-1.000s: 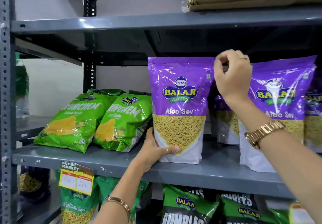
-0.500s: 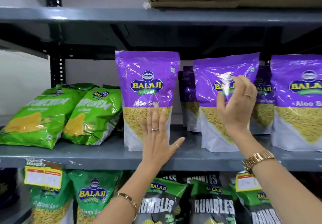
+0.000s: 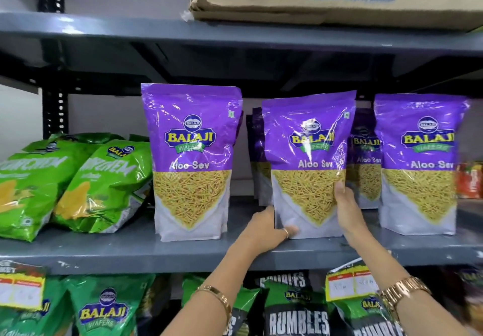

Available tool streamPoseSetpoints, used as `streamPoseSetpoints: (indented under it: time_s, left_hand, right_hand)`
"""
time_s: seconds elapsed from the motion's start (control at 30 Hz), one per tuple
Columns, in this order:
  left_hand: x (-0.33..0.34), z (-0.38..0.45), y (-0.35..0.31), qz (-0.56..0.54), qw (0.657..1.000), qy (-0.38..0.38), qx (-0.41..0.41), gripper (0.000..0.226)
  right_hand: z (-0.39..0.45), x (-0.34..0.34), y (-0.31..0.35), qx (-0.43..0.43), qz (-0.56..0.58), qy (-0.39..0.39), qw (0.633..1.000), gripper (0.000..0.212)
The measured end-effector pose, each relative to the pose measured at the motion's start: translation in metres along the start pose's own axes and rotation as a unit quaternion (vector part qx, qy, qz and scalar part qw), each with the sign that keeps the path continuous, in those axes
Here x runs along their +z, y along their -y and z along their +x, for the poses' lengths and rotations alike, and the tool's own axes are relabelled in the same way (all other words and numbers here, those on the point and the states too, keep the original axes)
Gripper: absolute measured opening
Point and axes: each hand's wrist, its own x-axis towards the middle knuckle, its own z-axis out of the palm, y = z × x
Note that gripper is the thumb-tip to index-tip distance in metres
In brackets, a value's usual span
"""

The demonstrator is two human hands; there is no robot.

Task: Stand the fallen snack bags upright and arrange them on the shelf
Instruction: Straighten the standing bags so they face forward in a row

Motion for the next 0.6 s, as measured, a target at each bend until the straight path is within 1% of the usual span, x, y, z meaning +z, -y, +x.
streamPoseSetpoints:
  time_s: [0.1, 0.2, 0.33, 0.4, 0.53, 0.57, 0.6]
  left_hand:
    - [-0.003, 0.004, 0.004, -0.019, 1.000, -0.005, -0.010, 0.048]
    - [-0.004, 0.004, 0.003, -0.020, 1.000, 0.002, -0.015, 0.048]
    - [-0.003, 0.003, 0.001, -0.006, 1.000, 0.006, -0.020, 0.036]
    - [-0.002, 0.003, 0.000, -0.014, 1.000, 0.003, -0.022, 0.035]
    - [0.002, 0.003, -0.003, -0.020, 0.999, -0.001, -0.031, 0.034]
    - [0.003, 0.002, -0.004, -0.022, 0.999, -0.011, -0.028, 0.038]
    - [0.004, 0.000, -0.004, -0.026, 0.999, -0.033, -0.020, 0.049]
  right_hand:
    - [-0.001, 0.003, 0.000, -0.012, 0.018, 0.026, 0.999, 0.046]
    - [-0.002, 0.004, 0.000, -0.021, 0.033, 0.026, 0.999, 0.040]
    - [-0.004, 0.003, -0.003, -0.019, 0.025, 0.017, 0.999, 0.039]
    - [-0.005, 0.002, -0.004, -0.032, -0.005, 0.010, 0.999, 0.041]
    - [-0.010, -0.002, 0.000, -0.066, -0.035, -0.032, 0.997, 0.037]
    - [-0.011, -0.005, 0.001, -0.079, -0.035, -0.054, 0.995, 0.037]
    - [-0.012, -0.008, 0.002, -0.096, -0.038, -0.088, 0.991, 0.038]
